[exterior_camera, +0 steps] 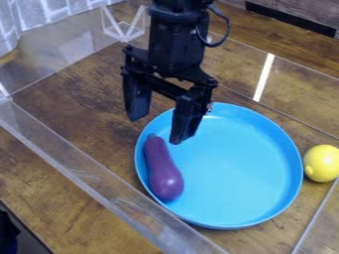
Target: Remove the purple eggplant from the blue tray and put it on the table
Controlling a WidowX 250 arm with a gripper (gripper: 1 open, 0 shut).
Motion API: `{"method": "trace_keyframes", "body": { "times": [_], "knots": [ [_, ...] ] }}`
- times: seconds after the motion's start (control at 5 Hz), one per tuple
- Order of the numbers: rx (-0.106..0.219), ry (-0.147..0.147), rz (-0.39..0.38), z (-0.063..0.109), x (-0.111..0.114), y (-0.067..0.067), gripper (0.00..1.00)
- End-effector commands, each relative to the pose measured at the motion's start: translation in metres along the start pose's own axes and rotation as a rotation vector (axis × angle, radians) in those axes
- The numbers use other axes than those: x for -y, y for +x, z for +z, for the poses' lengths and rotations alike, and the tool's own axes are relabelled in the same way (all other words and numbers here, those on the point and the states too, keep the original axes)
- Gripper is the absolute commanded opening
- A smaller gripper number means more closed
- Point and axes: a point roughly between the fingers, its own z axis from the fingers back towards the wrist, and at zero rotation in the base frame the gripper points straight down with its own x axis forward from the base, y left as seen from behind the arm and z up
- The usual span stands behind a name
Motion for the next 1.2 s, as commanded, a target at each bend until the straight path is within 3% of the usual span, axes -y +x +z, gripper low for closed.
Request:
{"method": "trace_keyframes", "body": {
  "times": [0.0, 1.0],
  "knots": [
    [0.023, -0.010, -0.008, -0.002, 0.005, 0.001, 1.00],
    [0.037, -0.107, 0.027, -0.044, -0.010, 0.003, 1.00]
  ]
}}
